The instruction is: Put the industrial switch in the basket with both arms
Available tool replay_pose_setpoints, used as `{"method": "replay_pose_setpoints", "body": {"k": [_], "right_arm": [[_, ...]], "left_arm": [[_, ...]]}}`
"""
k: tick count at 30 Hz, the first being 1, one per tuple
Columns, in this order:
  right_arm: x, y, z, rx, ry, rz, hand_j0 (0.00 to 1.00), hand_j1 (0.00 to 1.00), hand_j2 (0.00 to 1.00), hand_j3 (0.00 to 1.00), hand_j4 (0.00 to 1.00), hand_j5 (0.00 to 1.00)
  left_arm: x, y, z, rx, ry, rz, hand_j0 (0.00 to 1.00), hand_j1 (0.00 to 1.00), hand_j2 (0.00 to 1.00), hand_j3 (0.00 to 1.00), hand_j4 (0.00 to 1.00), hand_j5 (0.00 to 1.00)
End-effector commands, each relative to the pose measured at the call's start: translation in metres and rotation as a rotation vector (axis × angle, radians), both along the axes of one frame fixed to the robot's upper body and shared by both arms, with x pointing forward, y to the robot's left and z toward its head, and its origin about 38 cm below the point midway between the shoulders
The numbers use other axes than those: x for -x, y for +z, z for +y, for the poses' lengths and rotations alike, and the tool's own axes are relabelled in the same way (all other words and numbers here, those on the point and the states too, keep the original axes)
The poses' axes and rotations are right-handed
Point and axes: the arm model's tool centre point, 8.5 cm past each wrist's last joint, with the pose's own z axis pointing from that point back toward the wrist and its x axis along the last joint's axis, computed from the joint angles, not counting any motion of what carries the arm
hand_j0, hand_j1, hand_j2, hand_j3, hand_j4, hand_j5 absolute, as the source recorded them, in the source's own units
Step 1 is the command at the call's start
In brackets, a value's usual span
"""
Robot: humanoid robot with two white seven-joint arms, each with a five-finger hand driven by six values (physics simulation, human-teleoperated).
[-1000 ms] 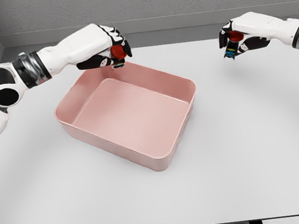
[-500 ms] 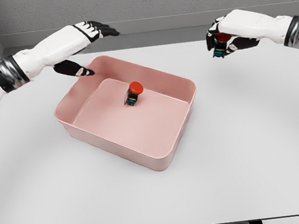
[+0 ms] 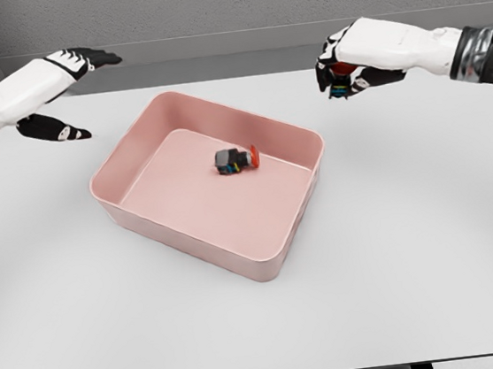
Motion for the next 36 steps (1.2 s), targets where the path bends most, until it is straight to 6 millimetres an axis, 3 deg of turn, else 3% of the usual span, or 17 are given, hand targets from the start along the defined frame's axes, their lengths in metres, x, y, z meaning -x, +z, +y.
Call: {"method": "replay_pose_setpoints", "body": {"k": [1,13,18,25,29,30,31,32,33,36], "right_arm": [[0.001,0.001,0.004,-0.007,0.009,-0.001,0.38,0.38,0.38,0.38,0.38,0.38],[0.005,-0.011,0.062,-0.016,0.123,0.005,0.38,0.38,0.38,0.38,0.38,0.38],[0.016,-0.01,0.088,-0.018,0.195,-0.004,0.38,0.38,0.38,0.38,0.38,0.38],[0.032,-0.012,0.113,-0.009,0.278,-0.011,0.4,0.4,0.4,0.4,0.4,0.4],[0.034,-0.012,0.118,0.003,0.29,-0.02,0.4,0.4,0.4,0.4,0.4,0.4],[0.037,-0.01,0.121,0.002,0.303,-0.029,0.43,0.43,0.43,0.43,0.43,0.43],[0.041,-0.007,0.124,0.002,0.318,-0.039,0.61,0.61,0.61,0.61,0.61,0.61],[0.042,-0.007,0.125,0.001,0.321,-0.041,0.86,0.86,0.86,0.86,0.86,0.86],[0.042,-0.006,0.125,0.001,0.321,-0.042,0.99,0.99,0.99,0.99,0.99,0.99],[0.041,-0.003,0.125,0.004,0.322,-0.048,0.99,0.99,0.99,0.99,0.99,0.99]], "left_arm": [[0.0,0.003,0.01,0.001,0.02,0.0,1.0,1.0,1.0,1.0,1.0,1.0],[0.004,-0.007,0.025,-0.014,0.054,0.028,1.0,1.0,1.0,1.0,1.0,1.0],[0.005,-0.015,0.035,-0.009,0.082,0.049,1.0,1.0,1.0,1.0,1.0,1.0],[0.003,-0.024,0.052,0.0,0.138,0.071,1.0,1.0,1.0,1.0,1.0,1.0],[0.001,-0.029,0.064,-0.002,0.171,0.09,1.0,1.0,1.0,1.0,1.0,1.0],[0.002,-0.03,0.065,-0.004,0.173,0.093,1.0,1.0,1.0,1.0,1.0,1.0],[0.002,-0.03,0.065,-0.006,0.174,0.093,1.0,1.0,1.0,1.0,1.0,1.0],[0.002,-0.029,0.067,-0.011,0.177,0.093,1.0,1.0,1.0,1.0,1.0,1.0],[0.002,-0.029,0.067,-0.009,0.177,0.093,1.0,1.0,1.0,1.0,1.0,1.0],[0.002,-0.025,0.07,-0.007,0.184,0.083,1.0,1.0,1.0,1.0,1.0,1.0]]}}
